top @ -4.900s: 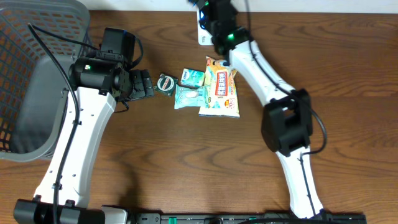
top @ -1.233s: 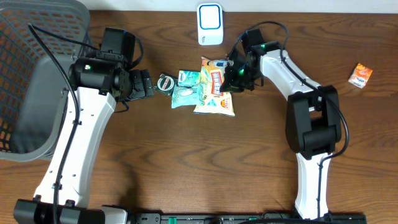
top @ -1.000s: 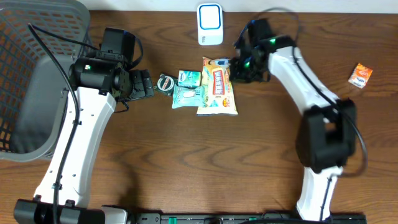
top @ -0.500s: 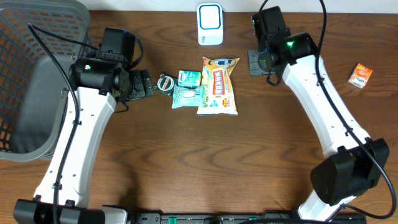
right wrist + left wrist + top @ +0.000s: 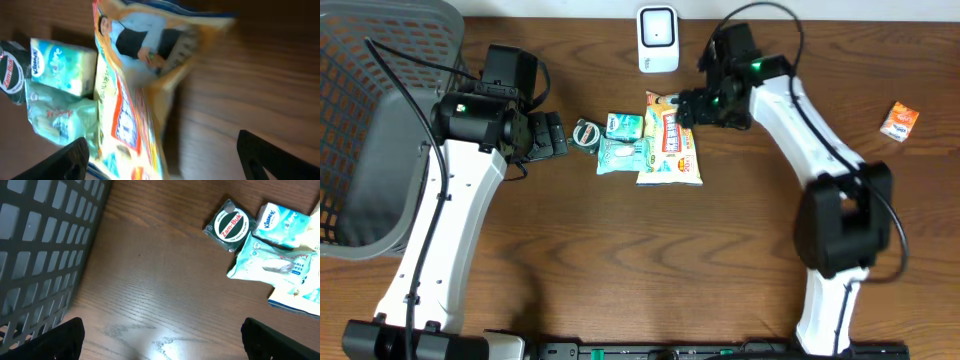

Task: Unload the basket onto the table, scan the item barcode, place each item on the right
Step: 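Lift the yellow bag up in front of the scanner, then carry the yellow bag rightward and drop it on the table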

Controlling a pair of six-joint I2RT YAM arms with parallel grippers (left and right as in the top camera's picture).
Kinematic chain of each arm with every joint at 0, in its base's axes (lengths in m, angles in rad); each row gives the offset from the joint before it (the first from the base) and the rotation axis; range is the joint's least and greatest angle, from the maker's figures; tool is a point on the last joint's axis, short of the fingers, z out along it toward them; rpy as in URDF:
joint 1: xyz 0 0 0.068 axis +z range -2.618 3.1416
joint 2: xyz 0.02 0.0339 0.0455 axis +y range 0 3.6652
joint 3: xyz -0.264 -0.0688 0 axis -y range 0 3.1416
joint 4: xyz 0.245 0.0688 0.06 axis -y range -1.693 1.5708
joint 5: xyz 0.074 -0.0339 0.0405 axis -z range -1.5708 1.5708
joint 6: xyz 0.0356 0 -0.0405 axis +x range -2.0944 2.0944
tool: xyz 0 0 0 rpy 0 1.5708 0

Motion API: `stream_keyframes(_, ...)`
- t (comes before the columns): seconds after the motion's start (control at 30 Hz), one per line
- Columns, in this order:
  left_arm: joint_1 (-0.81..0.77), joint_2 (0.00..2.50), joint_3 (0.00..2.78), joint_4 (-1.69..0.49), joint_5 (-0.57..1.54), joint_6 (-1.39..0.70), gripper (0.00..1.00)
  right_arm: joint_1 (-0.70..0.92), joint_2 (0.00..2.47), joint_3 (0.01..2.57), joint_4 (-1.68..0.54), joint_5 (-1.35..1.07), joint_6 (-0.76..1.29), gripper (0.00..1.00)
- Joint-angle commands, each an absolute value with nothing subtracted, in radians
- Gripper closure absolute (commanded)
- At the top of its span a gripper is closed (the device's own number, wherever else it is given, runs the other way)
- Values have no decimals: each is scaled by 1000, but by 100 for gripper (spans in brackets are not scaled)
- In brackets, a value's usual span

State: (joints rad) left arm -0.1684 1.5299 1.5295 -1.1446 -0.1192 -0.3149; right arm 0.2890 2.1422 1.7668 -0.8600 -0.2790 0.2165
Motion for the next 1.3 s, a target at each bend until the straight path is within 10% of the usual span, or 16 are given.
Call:
stream_keyframes(0.0, -167, 1528, 1529, -1147, -136, -320, 2, 269, 2226, 1769, -819, -500, 213, 11)
stream_keyframes(0.2, -167, 1528, 1529, -1147, -136, -320, 1, 256, 2325, 1769, -749, -619, 213, 27)
stream_keyframes(0.4, -167, 1528, 1529, -1147, -136, -320, 1, 258, 2350, 1769, -690, -703, 218, 99)
stream_keyframes(0.77, -167, 1528, 1529, -1147, -136, -320, 2, 223, 2230, 1769, -656, -698, 269, 99)
stream_keyframes(1.27, -167, 1528, 1529, -1147, -136, -320, 1, 305, 1867, 1769, -905, 48, 186, 98)
